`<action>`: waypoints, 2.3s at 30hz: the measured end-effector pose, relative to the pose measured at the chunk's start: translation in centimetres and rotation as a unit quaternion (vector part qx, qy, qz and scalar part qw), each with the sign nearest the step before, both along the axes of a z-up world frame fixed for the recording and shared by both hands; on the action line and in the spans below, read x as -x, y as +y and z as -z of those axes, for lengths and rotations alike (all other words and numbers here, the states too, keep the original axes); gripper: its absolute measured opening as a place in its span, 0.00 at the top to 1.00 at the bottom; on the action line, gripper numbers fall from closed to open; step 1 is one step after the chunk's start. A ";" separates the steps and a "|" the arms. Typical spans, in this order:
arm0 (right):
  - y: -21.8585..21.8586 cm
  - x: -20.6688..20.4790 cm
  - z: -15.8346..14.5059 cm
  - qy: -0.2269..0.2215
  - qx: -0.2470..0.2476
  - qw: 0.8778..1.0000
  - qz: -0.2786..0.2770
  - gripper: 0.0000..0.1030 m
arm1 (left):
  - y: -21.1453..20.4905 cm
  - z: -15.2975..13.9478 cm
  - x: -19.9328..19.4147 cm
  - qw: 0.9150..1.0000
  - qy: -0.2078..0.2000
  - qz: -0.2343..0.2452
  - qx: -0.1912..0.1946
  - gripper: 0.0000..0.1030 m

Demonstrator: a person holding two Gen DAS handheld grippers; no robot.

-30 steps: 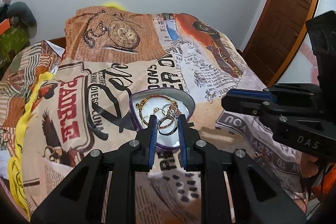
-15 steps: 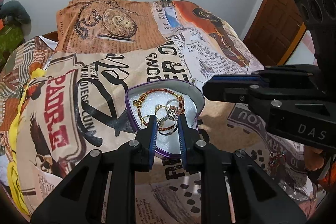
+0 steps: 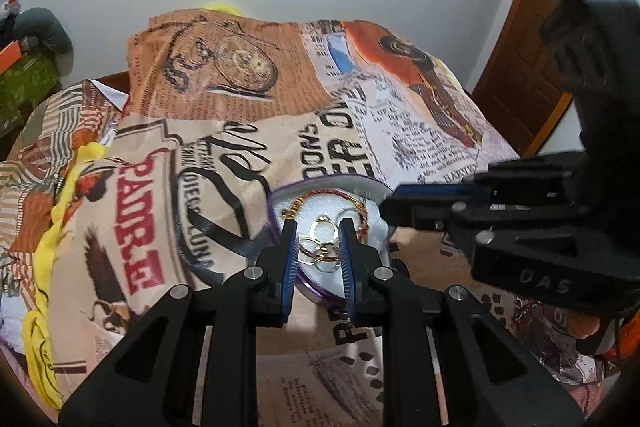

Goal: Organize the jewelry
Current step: 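Open both grippers to drop the items into the tin, then move both grippers back to the remaining jewelry on the bed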

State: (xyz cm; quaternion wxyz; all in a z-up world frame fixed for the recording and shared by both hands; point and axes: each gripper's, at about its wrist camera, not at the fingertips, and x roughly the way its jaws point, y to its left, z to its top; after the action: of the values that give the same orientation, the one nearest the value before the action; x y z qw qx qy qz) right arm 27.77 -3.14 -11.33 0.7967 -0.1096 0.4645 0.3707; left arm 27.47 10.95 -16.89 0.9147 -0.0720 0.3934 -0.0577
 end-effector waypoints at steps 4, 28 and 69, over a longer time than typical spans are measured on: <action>0.5 0.0 0.6 0.004 0.010 1.000 -0.005 0.91 | 0.8 -0.4 0.4 1.000 -0.005 -0.008 -0.007 0.82; 0.8 1.6 -0.6 -0.016 0.042 0.999 -0.012 0.81 | 0.9 -1.3 2.9 1.000 0.003 -0.015 -0.012 0.78; -16.3 10.4 -3.4 -0.067 0.022 0.989 0.130 0.65 | -12.1 -1.6 8.3 0.996 0.039 0.083 -0.017 0.61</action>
State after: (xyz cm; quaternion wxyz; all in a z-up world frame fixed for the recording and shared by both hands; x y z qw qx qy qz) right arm 17.36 -19.47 -7.92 0.8649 -0.0905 0.4281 0.2459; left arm 19.20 -1.13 -15.25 0.8916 -0.0257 0.4347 -0.1244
